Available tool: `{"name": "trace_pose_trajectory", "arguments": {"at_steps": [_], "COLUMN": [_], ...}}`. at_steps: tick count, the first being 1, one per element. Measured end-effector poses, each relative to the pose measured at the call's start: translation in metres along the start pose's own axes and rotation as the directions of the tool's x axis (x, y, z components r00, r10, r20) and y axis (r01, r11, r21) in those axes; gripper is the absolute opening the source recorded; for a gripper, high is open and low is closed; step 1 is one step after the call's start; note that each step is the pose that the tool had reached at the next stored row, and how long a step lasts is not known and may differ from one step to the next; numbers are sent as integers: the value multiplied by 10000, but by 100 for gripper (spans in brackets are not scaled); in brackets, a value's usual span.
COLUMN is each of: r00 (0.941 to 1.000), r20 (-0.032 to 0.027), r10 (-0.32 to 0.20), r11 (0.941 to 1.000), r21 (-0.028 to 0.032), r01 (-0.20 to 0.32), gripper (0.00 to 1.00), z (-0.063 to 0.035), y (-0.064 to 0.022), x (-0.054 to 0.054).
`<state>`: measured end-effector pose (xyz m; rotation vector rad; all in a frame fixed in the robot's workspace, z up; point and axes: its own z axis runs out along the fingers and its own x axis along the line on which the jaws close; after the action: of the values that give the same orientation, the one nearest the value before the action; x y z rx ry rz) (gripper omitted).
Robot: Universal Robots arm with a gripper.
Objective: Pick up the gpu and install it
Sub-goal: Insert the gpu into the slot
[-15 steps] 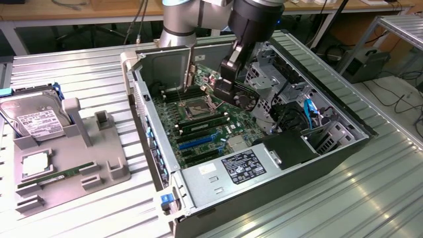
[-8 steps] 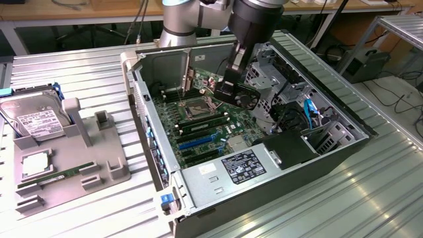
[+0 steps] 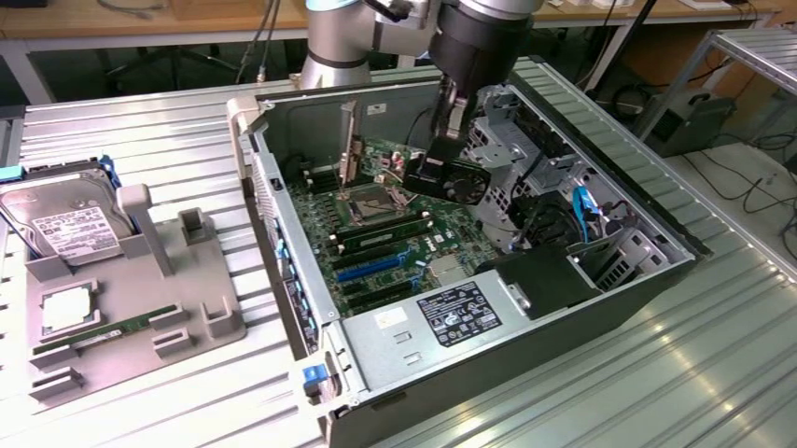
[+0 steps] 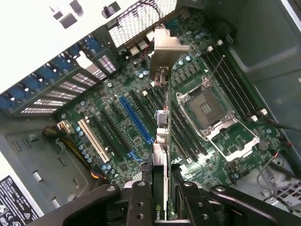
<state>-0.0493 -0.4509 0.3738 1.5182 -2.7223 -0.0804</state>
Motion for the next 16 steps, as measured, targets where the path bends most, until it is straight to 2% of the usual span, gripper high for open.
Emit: {"name": "trace_pose_trajectory", "arguments": {"at_steps": [4,9,12,13,15,16], "r00": [9971,9859,9742,9661,9569,9501], "r20": [-43,-94,-123,-136,-147,-151], "r10": [-766,-1673,-2255,-2577,-2901,-3116], "r11": [9971,9859,9742,9662,9570,9502], "r21": [-5,-16,-26,-34,-43,-49], "r01": [766,1673,2255,2577,2901,3116], "gripper": [26,26,26,26,26,26], "z": [28,64,87,100,114,122], "y": [-2,-4,-5,-6,-7,-7], "x": [0,0,0,0,0,0]}}
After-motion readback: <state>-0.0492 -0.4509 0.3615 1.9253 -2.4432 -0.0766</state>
